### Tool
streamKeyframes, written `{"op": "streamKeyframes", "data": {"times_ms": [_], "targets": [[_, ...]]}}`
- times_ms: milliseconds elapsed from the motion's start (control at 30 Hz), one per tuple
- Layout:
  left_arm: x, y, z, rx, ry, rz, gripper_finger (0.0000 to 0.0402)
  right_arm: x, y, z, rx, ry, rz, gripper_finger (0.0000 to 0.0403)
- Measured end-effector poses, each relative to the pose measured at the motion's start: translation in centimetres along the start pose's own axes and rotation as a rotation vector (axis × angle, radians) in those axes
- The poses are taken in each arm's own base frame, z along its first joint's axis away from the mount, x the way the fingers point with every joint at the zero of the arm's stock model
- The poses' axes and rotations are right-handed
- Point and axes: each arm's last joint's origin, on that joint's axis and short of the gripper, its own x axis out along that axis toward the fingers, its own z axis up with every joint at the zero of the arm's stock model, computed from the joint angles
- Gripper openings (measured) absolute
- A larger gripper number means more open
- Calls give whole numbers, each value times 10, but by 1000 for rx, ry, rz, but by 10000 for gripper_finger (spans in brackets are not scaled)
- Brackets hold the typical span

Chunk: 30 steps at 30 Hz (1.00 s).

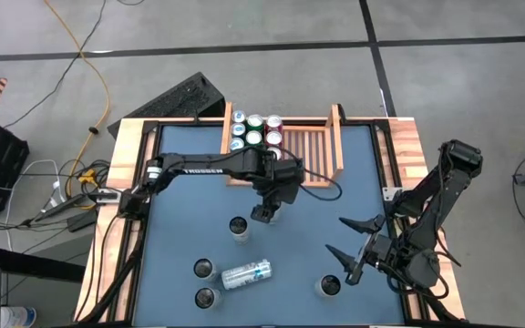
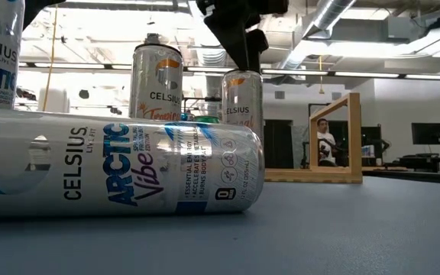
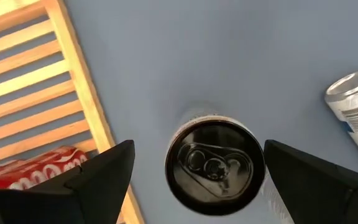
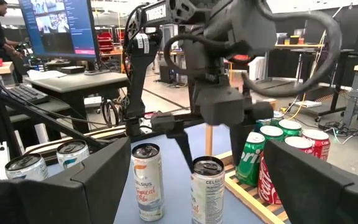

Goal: Place canned beverage on shelf
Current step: Put the light yellow soda can on the shelf

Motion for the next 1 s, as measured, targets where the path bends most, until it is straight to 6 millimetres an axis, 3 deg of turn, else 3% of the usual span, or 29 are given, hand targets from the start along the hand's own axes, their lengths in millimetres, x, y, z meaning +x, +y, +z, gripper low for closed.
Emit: {"op": "streamKeyframes", "data": {"times_ms": [233,500,633,833,1000], "targets": [[17,-9,-4,6,27,-43,343,0,0,0,-6,0,0,356],[18,-9,-3,5,31,5,341,1,-1,-1,-16,0,-5,356],[18,-9,-3,14,33,9,314,1,-1,-1,-18,0,-5,356],[21,-10,-8,3,66,-33,242,1,-1,-1,-18,0,-5,356],[24,-14,-11,-6,88,-49,237,1,-1,-1,-27,0,-5,356]]}}
